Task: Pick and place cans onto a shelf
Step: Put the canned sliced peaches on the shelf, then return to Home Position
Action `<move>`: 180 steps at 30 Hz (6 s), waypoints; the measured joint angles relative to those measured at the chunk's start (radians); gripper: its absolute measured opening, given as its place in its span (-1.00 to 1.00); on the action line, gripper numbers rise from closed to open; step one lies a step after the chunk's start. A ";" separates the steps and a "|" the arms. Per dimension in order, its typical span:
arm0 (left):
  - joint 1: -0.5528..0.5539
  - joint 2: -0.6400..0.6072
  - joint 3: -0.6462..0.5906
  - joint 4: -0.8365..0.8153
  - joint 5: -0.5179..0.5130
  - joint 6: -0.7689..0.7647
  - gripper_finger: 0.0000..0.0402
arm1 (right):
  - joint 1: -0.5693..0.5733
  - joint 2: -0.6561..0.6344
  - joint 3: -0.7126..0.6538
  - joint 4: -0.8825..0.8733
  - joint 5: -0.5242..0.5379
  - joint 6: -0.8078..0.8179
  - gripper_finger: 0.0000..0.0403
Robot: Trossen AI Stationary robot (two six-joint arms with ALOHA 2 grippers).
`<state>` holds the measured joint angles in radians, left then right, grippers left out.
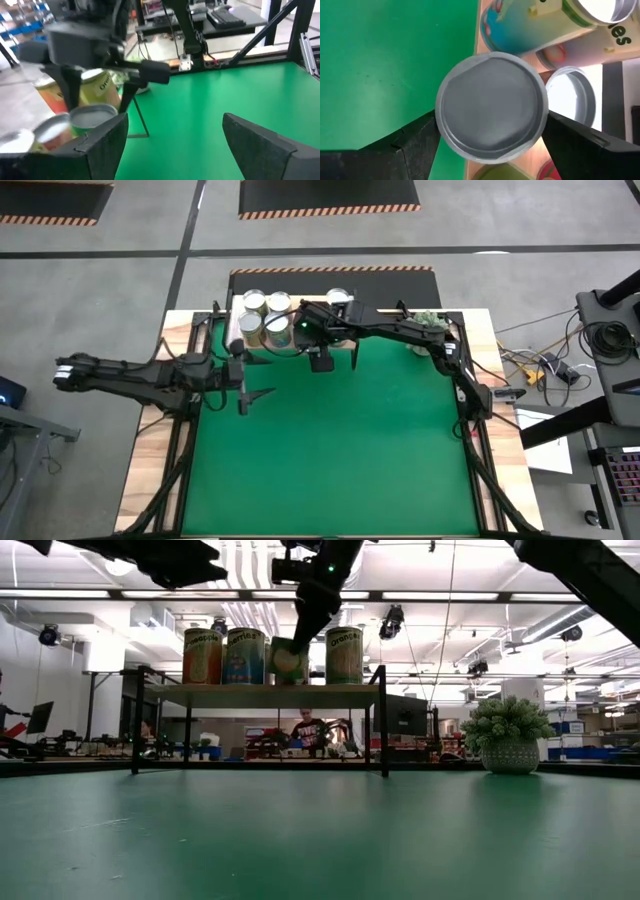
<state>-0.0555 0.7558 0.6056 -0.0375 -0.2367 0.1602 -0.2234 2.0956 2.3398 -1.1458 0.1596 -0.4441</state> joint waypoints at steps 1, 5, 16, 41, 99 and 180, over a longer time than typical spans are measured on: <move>0.000 0.021 -0.001 0.007 0.000 -0.014 0.51 | 0.000 0.000 0.000 0.000 0.000 -0.002 0.53; -0.004 0.134 -0.004 0.021 -0.010 -0.064 0.42 | 0.000 0.000 0.000 0.005 0.000 -0.002 0.49; -0.020 0.264 0.002 0.072 -0.078 -0.074 0.05 | -0.009 0.000 0.000 0.025 -0.001 -0.002 0.62; -0.040 0.342 -0.002 0.114 -0.090 -0.118 -0.20 | -0.045 0.000 0.000 0.090 0.026 -0.029 0.62; -0.211 -0.468 -0.360 0.280 -0.221 -0.001 -0.20 | 0.321 -1.296 -1.753 1.341 -0.157 0.119 0.61; 0.089 -0.455 -0.587 0.440 -0.060 -0.046 -1.00 | 0.321 -2.041 -2.327 1.207 0.129 0.374 0.61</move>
<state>0.0338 0.3011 0.0189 0.4030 -0.2970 0.1139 0.0975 0.0551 0.0128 0.0613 0.2882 -0.0700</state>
